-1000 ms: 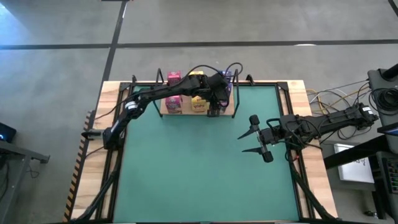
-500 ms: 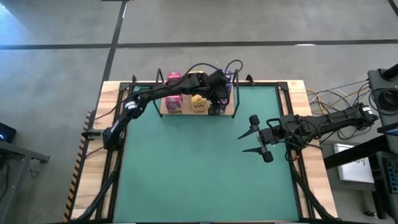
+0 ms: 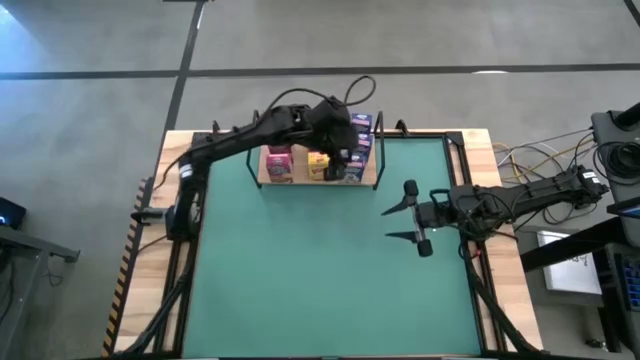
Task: Stack cereal on shelf
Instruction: Put the blue cereal box on the shelf aligned with the other blue cereal boxes
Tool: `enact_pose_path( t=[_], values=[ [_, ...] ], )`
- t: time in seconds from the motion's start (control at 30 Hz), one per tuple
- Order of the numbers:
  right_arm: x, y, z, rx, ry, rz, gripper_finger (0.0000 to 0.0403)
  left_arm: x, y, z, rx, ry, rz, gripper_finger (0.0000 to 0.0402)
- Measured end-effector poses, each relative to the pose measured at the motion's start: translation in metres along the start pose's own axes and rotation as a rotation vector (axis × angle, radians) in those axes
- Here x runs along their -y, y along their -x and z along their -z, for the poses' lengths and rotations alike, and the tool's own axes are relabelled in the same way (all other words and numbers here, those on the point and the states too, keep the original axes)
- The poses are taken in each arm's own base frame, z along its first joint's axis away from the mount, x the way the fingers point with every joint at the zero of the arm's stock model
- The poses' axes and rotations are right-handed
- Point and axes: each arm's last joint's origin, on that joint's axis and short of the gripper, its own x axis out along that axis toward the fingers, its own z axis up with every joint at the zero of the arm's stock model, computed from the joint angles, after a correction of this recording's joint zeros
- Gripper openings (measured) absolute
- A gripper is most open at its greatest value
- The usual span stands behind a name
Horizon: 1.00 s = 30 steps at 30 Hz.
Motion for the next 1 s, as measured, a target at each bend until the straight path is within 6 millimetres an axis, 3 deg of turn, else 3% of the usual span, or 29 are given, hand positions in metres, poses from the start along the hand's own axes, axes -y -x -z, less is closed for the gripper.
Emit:
enact_pose_path(
  t=[0.2, 0.57, 1.0],
  values=[
    [0.005, 0.001, 0.002, -0.044, -0.039, 0.195, 0.0233, 0.021, 0.036, 0.016, 0.018, 0.044, -0.014, 0.0240],
    [0.016, -0.005, 0.007, -0.121, -0.147, 0.516, 0.0233, 0.078, 0.074, 0.094, 0.276, 0.140, -0.070, 0.0229],
    [0.071, -0.021, -0.046, -0.434, -0.229, 0.632, 0.0233, 0.094, 0.098, 0.163, 0.521, 0.126, -0.236, 0.0228]
  ],
)
